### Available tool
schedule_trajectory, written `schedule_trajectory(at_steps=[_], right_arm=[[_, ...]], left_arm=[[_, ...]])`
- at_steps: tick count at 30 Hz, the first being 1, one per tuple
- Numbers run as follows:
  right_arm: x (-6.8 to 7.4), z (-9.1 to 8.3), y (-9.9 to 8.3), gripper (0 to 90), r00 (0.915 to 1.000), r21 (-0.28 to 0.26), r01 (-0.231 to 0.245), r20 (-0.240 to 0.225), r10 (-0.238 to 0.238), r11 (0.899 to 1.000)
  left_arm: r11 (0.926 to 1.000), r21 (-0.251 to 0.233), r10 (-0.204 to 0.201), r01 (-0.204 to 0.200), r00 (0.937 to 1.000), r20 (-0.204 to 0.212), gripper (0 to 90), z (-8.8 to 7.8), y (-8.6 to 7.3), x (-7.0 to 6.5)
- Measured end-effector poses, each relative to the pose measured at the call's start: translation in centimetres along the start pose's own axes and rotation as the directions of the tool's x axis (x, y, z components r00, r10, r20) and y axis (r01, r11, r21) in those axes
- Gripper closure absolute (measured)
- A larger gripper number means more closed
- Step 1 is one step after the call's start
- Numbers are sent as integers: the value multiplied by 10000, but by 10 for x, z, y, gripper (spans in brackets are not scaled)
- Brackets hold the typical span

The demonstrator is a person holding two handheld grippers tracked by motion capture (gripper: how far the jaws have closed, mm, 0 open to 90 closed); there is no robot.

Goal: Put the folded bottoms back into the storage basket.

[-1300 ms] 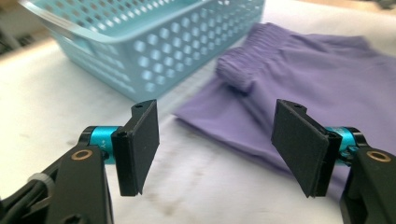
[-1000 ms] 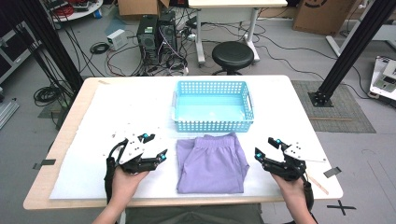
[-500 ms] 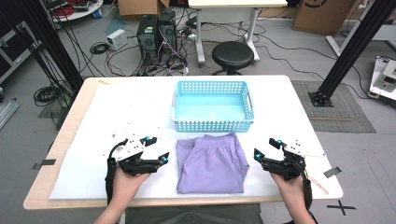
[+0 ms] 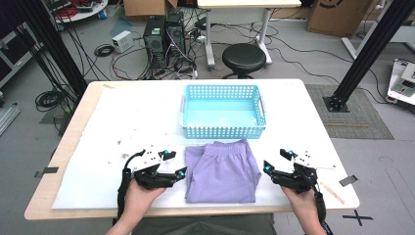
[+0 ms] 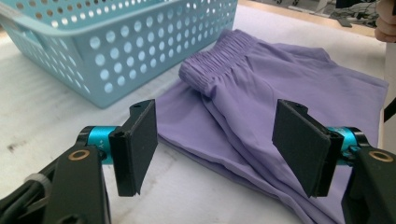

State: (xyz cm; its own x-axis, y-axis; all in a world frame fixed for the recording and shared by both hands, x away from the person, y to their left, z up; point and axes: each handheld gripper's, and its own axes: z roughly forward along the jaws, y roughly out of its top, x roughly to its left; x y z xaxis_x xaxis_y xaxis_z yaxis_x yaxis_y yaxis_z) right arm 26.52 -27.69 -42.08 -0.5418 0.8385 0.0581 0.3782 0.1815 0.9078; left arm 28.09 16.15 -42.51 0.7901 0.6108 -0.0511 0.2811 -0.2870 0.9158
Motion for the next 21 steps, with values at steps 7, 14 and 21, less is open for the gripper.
schedule_trajectory(at_steps=[7,14,21], right_arm=[[5,3,-2,235,9998,1,173,-88,-173,9999],[11,11,-5,232,9989,499,317,-353,-300,9982],[16,19,-6,232,9974,716,607,-433,-577,9956]], left_arm=[[9978,309,-586,583,9983,76,311,4,-2,-12],[9904,957,-1032,998,9941,319,311,10,-7,-11],[9641,1432,-2284,2235,9734,182,311,21,-12,-6]])
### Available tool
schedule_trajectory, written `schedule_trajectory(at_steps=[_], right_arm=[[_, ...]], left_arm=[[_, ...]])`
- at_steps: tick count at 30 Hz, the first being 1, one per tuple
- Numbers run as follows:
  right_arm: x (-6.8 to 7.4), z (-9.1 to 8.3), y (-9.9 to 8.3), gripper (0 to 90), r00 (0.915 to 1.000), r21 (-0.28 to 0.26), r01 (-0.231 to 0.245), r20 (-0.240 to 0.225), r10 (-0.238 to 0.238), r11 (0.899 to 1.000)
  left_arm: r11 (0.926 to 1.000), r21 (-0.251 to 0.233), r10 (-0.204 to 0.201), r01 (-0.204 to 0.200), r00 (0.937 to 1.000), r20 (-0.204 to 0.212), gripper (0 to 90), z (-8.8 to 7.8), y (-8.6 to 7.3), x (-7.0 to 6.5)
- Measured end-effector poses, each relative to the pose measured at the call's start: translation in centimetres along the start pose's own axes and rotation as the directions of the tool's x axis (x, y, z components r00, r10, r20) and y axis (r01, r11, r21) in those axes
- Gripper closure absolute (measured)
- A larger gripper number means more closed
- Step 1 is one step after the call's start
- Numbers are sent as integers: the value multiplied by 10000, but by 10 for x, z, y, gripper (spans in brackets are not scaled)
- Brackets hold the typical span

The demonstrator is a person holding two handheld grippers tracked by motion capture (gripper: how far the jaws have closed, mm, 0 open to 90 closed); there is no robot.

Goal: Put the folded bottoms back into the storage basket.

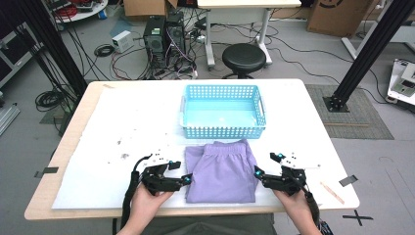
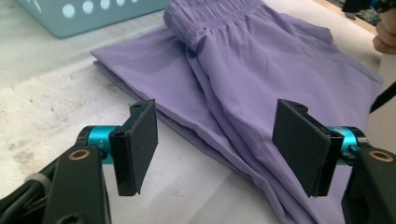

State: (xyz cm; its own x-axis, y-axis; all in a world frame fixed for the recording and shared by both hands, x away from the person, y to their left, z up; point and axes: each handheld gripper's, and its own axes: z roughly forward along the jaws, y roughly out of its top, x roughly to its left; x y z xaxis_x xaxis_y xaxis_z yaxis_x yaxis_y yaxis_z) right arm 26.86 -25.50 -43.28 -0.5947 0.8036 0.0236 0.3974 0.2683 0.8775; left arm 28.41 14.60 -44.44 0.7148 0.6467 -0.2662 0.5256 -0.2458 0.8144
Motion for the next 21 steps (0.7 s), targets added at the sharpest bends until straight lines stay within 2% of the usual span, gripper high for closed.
schedule_trajectory(at_steps=[1,2,4,10,13,15,18,19,20,21], right_arm=[[1,1,0,231,10000,11,24,-21,-24,10000],[1,2,-1,232,10000,73,45,-14,-45,10000],[2,3,-1,232,10000,165,63,-45,-63,9998],[1,6,-2,231,10000,339,-59,-78,61,9994],[1,8,-2,232,9993,535,-303,-182,313,9981],[1,11,-1,232,9973,764,-643,-313,669,9950],[3,16,0,232,9936,1227,-1005,-398,1061,9873],[3,16,0,232,9936,1227,-1005,-398,1061,9873],[5,20,0,232,9912,1575,-1160,-447,1245,9807],[5,20,0,232,9912,1575,-1160,-447,1245,9807]], left_arm=[[10000,0,0,0,10000,0,311,0,0,0],[9994,198,-270,269,9996,40,311,4,0,0],[9974,462,-557,549,9983,169,311,9,0,1],[9947,462,-935,917,9949,380,311,13,-1,2],[9920,599,-1137,1115,9929,356,311,15,-1,5],[9906,657,-1227,1203,9918,353,311,16,0,6],[9903,599,-1277,1257,9914,300,311,18,1,6],[9903,599,-1277,1257,9914,300,310,18,1,6],[9893,581,-1357,1337,9902,332,310,18,1,6],[9893,581,-1357,1337,9902,332,310,18,1,6]])
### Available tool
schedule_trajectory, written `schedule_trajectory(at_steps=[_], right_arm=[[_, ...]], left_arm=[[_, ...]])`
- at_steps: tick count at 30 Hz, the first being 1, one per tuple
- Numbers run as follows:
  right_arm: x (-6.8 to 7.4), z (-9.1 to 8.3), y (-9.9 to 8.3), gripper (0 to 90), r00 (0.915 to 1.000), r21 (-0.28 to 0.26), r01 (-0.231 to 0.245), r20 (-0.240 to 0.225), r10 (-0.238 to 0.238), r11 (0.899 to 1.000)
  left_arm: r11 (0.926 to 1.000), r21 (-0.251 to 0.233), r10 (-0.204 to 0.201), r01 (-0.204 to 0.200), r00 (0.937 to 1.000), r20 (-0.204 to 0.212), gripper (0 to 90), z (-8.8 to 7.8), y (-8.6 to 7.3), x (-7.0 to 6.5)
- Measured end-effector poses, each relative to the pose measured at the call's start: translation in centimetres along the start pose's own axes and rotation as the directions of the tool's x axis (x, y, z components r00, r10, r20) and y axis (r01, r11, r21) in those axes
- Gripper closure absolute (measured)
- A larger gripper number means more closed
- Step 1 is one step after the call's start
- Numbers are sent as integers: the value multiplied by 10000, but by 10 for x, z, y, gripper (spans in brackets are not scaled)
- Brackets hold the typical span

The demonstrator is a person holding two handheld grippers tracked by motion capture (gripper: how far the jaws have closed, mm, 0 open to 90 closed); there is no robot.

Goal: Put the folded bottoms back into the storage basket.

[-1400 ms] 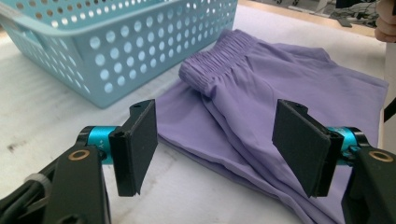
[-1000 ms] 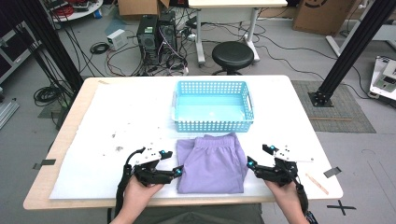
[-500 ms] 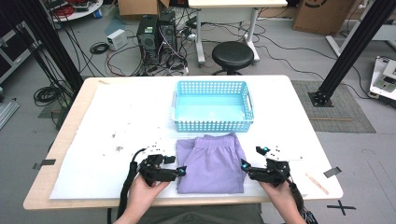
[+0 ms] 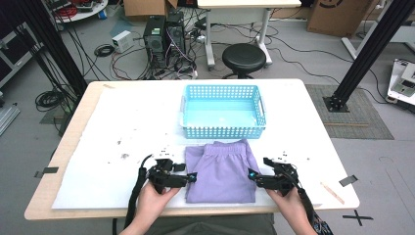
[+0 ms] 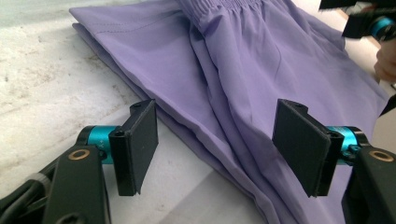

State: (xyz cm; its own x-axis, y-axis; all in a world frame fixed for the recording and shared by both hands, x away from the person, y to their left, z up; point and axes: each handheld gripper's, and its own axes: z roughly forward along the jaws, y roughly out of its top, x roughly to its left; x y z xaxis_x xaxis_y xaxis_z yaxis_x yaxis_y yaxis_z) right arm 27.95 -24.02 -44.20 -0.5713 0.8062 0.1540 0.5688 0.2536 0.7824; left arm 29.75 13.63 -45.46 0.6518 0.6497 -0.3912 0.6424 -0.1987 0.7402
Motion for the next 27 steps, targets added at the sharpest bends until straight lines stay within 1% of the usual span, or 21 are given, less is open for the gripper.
schedule_trajectory(at_steps=[2,3,4,5,8,11,13,14,15,17,18,19,20,22,23,25,26,27], right_arm=[[2,6,0,234,9997,531,-247,-29,249,9983],[3,8,0,237,9995,696,-315,-52,319,9971],[5,13,0,238,9986,1118,-498,-117,514,9925],[6,14,1,240,9988,1194,-473,-31,480,9917],[8,16,1,221,9982,1218,-581,-62,593,9909],[10,17,2,231,9974,1223,-608,-323,652,9906],[11,17,2,237,9973,1222,-601,-336,647,9907],[12,18,3,255,9977,1221,-533,-363,581,9911],[15,20,3,311,9976,1236,-451,-471,512,9913],[17,21,4,333,9981,1242,-292,-506,357,9918],[18,22,5,345,9983,1252,-245,-488,308,9918],[19,23,5,354,9985,1261,-210,-481,273,9918],[19,23,5,354,9985,1261,-210,-481,273,9918],[20,23,5,373,9985,1276,-141,-501,206,9917],[19,23,5,394,9984,1235,-200,-492,263,9921],[18,23,5,396,9983,1231,-219,-510,283,9922],[19,23,5,397,9984,1238,-211,-487,274,9921],[19,23,5,397,9986,1224,-187,-467,246,9923]], left_arm=[[10000,-3,-79,79,10000,33,310,1,1,0],[9999,-14,-127,127,9999,60,309,1,1,0],[9999,-23,-170,170,9998,97,308,2,1,0],[9998,-26,-180,180,9998,102,307,3,1,-1],[9999,4,-117,117,9998,128,304,5,2,-2],[9999,21,-114,114,9998,170,304,6,2,-3],[10000,39,-83,82,9999,145,304,7,3,-5],[10000,43,-64,64,9999,123,304,8,3,-6],[10000,43,2,-2,10000,53,306,10,3,-7],[10000,40,81,-81,10000,0,309,11,4,-8],[9994,74,329,-327,9993,-184,317,12,4,-11],[9988,113,485,-482,9984,-287,317,13,4,-12],[9988,113,485,-482,9984,-287,325,13,4,-12],[9968,236,780,-768,9952,-583,334,11,4,-13],[9966,233,809,-793,9936,-789,331,8,4,-12],[9972,226,738,-719,9919,-1035,325,4,4,-8],[9987,150,503,-490,9933,-1037,304,2,3,-5],[9990,126,451,-440,9936,-1033,304,1,2,-5]])
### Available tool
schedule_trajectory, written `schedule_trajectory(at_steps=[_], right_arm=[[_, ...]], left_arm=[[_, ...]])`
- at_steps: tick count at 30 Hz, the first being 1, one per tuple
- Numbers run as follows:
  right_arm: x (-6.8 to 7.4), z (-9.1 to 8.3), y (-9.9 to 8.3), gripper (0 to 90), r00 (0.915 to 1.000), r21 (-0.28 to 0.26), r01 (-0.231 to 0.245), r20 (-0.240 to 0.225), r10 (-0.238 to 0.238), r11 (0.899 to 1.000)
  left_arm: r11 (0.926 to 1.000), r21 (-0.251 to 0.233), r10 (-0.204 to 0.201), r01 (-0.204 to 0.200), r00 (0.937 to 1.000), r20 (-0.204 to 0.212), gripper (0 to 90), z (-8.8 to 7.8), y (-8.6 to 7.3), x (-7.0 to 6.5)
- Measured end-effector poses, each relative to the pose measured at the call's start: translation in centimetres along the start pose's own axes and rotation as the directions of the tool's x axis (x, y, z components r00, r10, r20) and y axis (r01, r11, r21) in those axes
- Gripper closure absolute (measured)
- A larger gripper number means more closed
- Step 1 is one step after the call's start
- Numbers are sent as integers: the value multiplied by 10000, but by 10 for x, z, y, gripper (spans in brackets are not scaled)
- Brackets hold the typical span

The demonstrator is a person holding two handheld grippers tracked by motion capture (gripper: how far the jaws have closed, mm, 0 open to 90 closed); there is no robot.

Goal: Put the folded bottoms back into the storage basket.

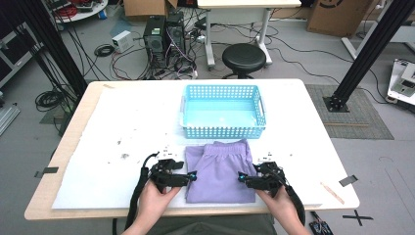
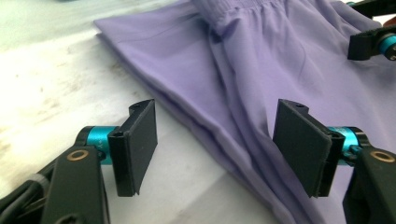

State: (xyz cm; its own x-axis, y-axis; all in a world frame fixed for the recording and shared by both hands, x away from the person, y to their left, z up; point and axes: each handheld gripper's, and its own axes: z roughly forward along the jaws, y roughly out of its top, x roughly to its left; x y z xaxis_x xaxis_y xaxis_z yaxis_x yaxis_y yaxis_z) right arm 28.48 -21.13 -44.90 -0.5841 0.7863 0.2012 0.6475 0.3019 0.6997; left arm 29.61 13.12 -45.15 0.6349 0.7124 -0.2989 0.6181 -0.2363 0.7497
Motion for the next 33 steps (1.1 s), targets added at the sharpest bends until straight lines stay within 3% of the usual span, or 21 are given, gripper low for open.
schedule_trajectory(at_steps=[3,8,17,20,21,25,29,33], right_arm=[[1,0,0,397,10000,34,53,53,-53,10000],[2,1,0,399,9999,24,64,87,-64,10000],[3,2,1,496,9997,28,96,246,-97,9999],[4,2,2,524,9991,41,173,388,-174,9998],[5,2,2,527,9990,67,170,417,-173,9998],[7,3,2,583,9968,64,442,658,-446,9990],[8,2,1,660,9964,75,539,647,-543,9985],[7,2,1,690,9968,74,476,633,-480,9988]], left_arm=[[10000,24,-21,21,9999,163,303,3,0,-4],[10000,0,51,-51,9999,89,303,8,1,-12],[9994,-61,349,-349,9994,40,369,17,4,-19],[9982,18,599,-598,9982,-26,424,19,5,-21],[9957,109,918,-916,9956,-186,444,20,5,-24],[9901,271,1385,-1374,9894,-440,495,22,7,-27],[9881,303,1517,-1511,9883,-182,522,21,7,-22],[9863,310,1630,-1622,9863,-259,496,21,7,-24]])
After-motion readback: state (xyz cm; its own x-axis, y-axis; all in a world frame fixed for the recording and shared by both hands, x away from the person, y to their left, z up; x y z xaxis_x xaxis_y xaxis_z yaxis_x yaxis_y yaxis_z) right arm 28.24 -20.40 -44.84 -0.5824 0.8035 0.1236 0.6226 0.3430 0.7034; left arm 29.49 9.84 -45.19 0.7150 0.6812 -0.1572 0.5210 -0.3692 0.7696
